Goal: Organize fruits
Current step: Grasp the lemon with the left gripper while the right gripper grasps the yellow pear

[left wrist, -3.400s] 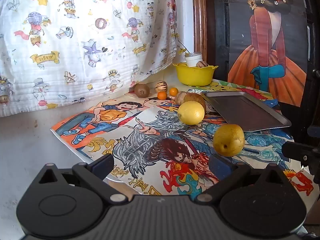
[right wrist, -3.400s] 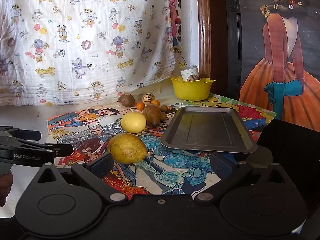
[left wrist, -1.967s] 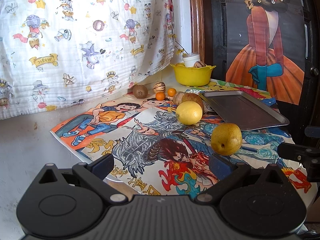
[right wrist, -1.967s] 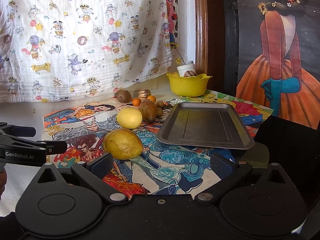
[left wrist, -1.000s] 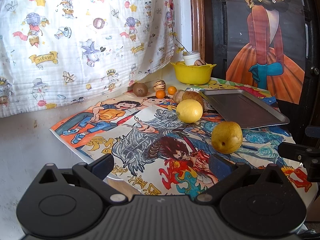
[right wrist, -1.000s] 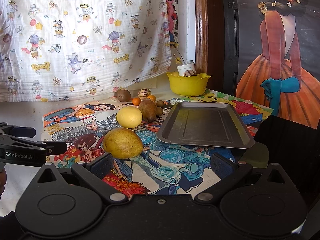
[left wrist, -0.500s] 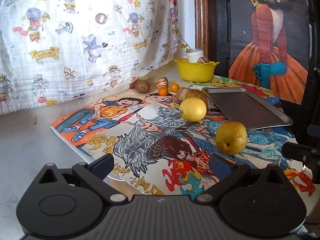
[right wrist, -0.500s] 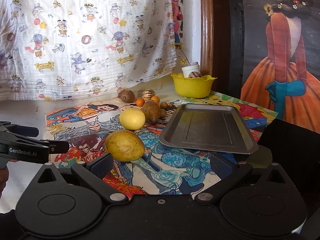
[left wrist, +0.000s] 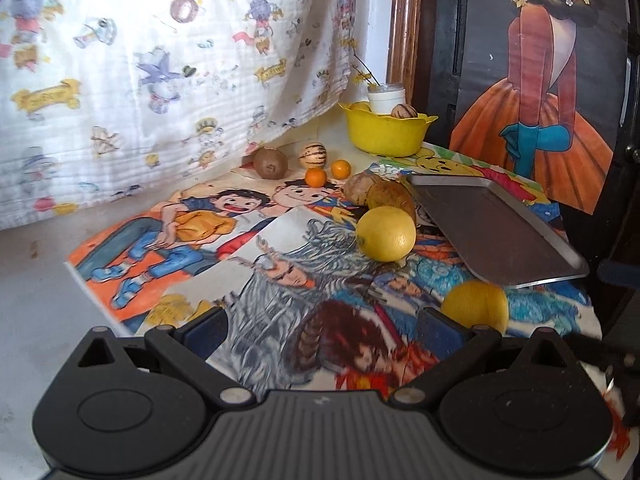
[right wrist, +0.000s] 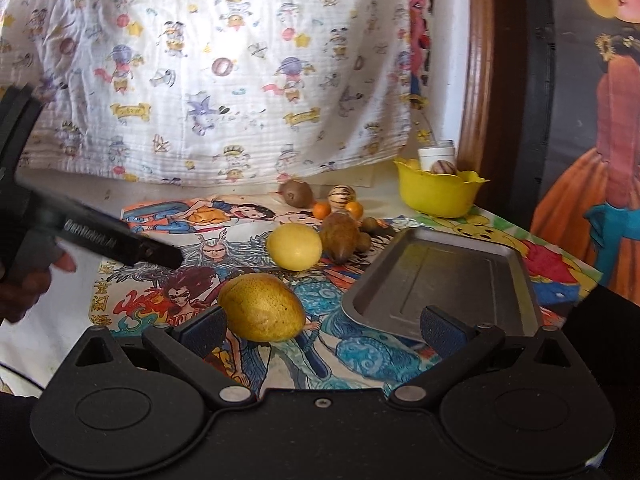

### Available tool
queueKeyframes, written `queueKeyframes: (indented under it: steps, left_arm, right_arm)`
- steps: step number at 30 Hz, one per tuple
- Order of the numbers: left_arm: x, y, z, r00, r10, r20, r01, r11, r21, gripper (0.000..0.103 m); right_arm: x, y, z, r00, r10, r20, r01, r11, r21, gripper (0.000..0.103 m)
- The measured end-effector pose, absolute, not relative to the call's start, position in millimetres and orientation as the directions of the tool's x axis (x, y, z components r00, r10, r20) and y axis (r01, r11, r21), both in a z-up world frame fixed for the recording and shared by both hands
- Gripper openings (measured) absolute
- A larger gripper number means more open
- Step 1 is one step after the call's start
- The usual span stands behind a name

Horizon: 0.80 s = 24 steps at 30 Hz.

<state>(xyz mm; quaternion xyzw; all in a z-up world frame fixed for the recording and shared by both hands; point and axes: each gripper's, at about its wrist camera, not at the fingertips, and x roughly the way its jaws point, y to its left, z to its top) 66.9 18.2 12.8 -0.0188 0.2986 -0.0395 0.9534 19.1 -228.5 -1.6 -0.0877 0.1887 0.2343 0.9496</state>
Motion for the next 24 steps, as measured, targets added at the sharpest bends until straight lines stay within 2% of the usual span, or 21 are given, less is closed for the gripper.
queueKeyframes:
  steps: [16, 24]
  left_arm:
    - [157, 3, 20, 0.746, -0.230, -0.625, 0.235, 0.969, -0.076, 0.103]
    - [191, -8, 7, 0.705, -0.293, -0.646, 0.293, 0.950, -0.111, 0.101]
  right_arm:
    - [68, -196, -8, 0.683, 0.527, -0.506, -0.654, 0.750, -0.101, 0.102]
    - [89, -191, -18, 0.607, 0.571, -0.554, -0.712, 0.700, -0.058, 0.091]
